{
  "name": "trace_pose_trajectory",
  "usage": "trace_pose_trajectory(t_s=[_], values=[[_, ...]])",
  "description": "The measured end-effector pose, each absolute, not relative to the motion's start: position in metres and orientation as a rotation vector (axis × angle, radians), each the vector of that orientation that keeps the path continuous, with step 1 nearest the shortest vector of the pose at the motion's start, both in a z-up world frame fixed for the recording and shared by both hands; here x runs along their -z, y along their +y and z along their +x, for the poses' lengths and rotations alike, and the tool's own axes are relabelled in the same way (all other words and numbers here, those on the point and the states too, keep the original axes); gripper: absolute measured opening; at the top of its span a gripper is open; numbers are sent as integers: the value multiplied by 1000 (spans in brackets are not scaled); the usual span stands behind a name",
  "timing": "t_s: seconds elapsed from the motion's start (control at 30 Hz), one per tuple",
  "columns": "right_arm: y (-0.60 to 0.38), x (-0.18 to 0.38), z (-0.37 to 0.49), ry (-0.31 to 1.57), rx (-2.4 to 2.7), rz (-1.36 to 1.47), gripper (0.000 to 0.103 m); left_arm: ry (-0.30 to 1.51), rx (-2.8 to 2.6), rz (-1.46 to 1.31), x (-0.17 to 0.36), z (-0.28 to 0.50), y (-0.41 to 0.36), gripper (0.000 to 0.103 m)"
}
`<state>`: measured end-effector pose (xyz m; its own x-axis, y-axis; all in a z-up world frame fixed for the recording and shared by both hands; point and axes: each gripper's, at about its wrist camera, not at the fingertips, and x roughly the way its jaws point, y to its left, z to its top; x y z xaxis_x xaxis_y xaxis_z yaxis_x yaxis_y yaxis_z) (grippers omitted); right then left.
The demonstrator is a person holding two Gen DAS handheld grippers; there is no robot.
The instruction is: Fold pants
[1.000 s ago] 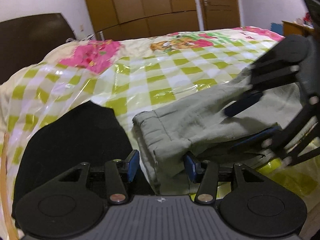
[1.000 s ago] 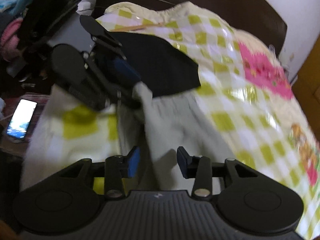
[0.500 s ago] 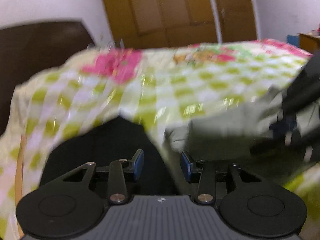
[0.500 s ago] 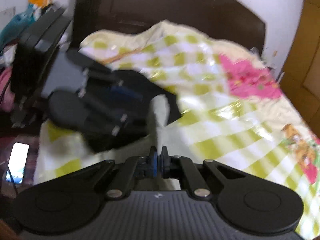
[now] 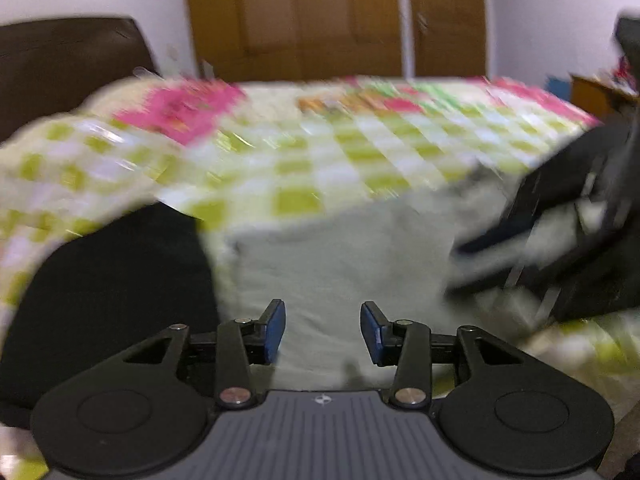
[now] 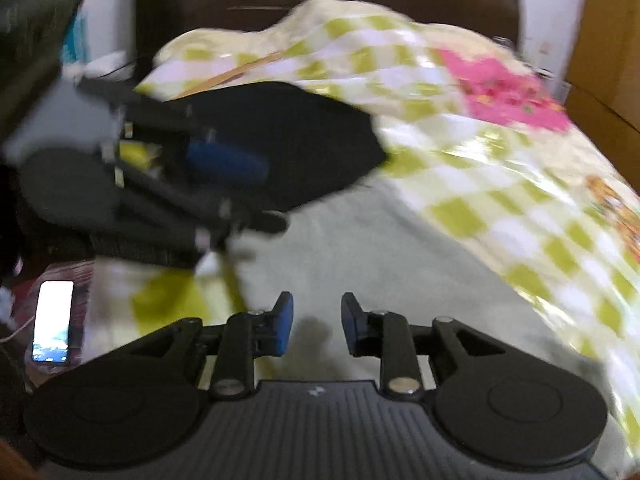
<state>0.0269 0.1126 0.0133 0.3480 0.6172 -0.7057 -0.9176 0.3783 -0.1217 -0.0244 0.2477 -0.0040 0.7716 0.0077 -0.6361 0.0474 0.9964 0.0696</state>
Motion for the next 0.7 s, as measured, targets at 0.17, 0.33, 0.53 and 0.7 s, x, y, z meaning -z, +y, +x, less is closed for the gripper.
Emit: trace_pose_trajectory(t_s=[0.17, 0.33, 0.53, 0.7], values=[[31, -24, 61, 708, -840, -500, 27, 802, 47, 131, 18, -5, 227, 54], [-58, -35, 108, 778, -594, -349, 28, 715, 38, 163, -19, 9, 199, 54], [-157, -34, 166, 809, -349, -242, 28, 654, 263, 146, -34, 54, 112, 56], [-224, -26, 233, 853, -223, -41, 28, 654, 427, 138, -21, 99, 32, 58]])
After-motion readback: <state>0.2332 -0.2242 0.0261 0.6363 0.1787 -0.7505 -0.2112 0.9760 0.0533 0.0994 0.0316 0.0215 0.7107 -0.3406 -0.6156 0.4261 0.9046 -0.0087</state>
